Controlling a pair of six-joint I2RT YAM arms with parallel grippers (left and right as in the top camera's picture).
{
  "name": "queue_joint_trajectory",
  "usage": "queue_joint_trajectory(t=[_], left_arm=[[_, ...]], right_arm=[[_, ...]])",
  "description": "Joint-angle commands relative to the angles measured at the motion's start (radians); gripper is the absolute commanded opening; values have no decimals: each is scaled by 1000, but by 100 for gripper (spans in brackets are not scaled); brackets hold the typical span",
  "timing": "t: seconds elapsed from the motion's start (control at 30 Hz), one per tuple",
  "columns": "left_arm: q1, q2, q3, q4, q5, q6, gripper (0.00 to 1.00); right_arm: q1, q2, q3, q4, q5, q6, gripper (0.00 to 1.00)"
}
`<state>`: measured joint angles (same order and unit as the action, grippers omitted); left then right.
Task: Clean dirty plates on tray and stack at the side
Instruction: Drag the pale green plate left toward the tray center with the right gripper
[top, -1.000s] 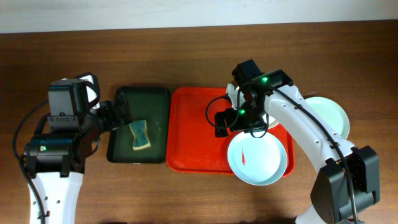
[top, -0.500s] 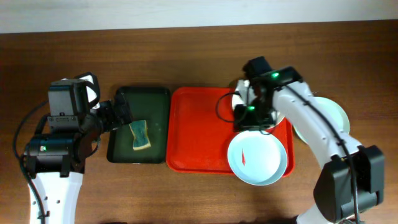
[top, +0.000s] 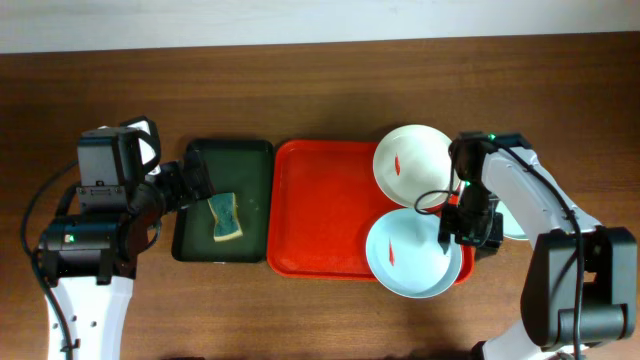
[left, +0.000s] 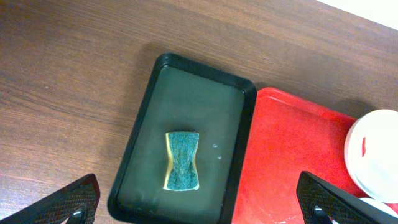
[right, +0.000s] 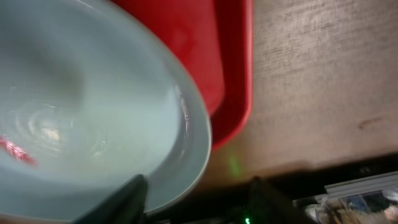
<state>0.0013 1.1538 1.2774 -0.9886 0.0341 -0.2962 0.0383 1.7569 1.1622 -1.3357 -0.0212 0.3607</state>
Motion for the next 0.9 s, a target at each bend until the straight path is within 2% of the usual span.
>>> queue_joint_trajectory(t=[0.0,0.07,0.13,0.17,0.27,0.43,0.53,0.73,0.87], left_arm=[[3,-2,14,-1,-3,-6,99],[3,-2,14,-1,-3,-6,99],[3,-2,14,-1,-3,-6,99],[3,-2,14,-1,-3,-6,99],[3,-2,14,-1,-3,-6,99],[3,-2,14,-1,-3,-6,99],[3,-2,14,-1,-3,-6,99],[3,-2,14,-1,-3,-6,99],[3,-2,14,-1,-3,-6,99]], right_arm=[[-11,-13,-89,64,29,23,45],[-12,-13,-134,99,29,22,43],[-11,-13,-153,117,20,18,11],[-11,-13,-154,118,10,13,4],[-11,-13,-153,121,-66,-44,4],[-10,-13,-153,165,-431,-229,4],[28,-13,-153,251,-576,-224,4],[185,-13,-154,563,-569,95,4],[266,-13,-153,632,-313,277,4]])
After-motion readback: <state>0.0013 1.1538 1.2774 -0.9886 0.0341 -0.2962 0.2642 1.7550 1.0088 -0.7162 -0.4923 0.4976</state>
